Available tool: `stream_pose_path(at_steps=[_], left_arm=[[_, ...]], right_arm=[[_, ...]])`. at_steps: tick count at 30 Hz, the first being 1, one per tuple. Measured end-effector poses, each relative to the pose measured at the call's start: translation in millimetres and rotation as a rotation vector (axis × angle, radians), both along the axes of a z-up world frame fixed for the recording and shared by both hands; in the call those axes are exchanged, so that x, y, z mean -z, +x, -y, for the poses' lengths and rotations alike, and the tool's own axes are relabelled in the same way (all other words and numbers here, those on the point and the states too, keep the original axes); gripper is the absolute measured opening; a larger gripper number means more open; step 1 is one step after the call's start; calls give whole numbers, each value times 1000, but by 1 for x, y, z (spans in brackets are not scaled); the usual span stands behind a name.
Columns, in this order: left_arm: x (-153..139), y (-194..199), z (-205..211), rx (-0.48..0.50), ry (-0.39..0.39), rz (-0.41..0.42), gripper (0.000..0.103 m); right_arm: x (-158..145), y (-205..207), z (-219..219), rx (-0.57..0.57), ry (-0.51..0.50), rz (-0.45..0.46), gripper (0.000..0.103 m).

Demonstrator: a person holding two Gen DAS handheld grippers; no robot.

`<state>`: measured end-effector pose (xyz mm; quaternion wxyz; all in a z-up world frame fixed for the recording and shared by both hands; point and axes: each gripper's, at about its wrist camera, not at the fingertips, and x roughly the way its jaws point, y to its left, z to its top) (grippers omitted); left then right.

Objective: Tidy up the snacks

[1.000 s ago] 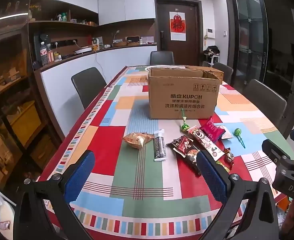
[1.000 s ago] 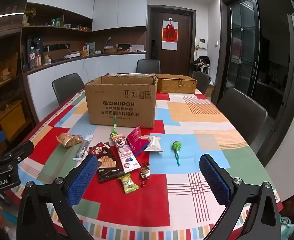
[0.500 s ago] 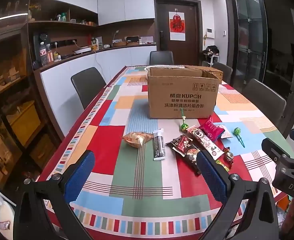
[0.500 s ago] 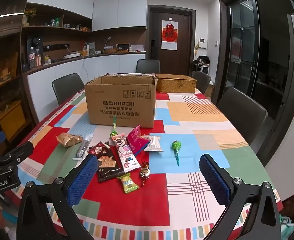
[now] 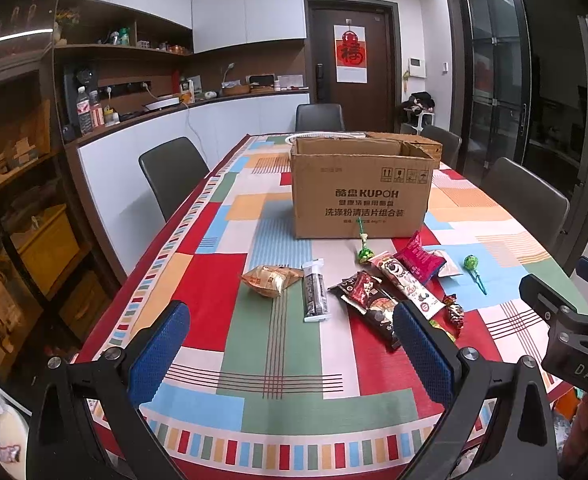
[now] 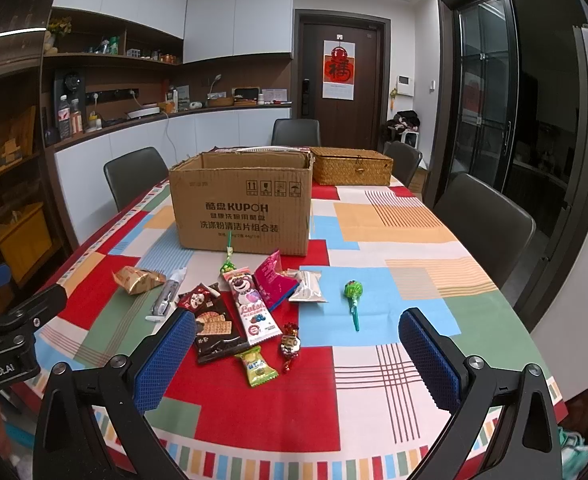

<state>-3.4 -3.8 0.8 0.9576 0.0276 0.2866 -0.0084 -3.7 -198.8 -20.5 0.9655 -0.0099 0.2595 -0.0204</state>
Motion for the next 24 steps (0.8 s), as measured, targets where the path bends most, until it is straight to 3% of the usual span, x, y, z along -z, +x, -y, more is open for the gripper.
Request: stream_pose_path(at_steps=[24], left_arm=[[1,1,1,10,-7,-2,103]], right_arm=[[0,1,1,0,4,-2,102]])
